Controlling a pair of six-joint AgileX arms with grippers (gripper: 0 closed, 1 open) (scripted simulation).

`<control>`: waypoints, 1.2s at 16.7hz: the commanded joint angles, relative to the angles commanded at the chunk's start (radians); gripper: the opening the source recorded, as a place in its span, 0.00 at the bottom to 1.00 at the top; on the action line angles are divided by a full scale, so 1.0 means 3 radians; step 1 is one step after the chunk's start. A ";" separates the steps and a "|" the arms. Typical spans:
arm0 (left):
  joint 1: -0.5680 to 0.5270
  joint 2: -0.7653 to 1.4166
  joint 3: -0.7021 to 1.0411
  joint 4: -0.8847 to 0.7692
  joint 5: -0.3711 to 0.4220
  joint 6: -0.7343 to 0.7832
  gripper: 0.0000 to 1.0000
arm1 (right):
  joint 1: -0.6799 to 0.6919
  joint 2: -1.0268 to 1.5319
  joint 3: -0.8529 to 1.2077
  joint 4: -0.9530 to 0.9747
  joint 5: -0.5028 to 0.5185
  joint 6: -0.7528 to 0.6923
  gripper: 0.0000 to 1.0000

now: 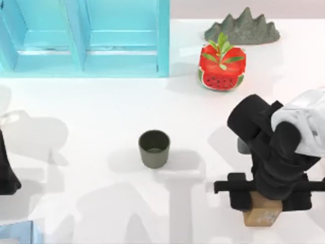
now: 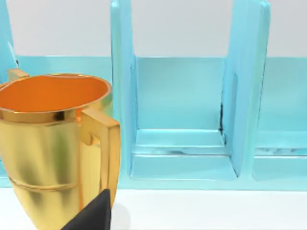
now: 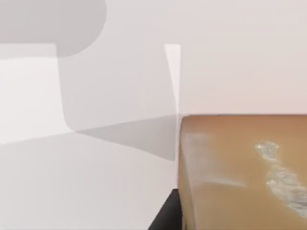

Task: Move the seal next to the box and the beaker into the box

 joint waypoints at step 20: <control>0.0000 0.0000 0.0000 0.0000 0.0000 0.0000 1.00 | -0.1135 -0.1007 0.0367 -0.1384 0.0000 -0.1142 0.00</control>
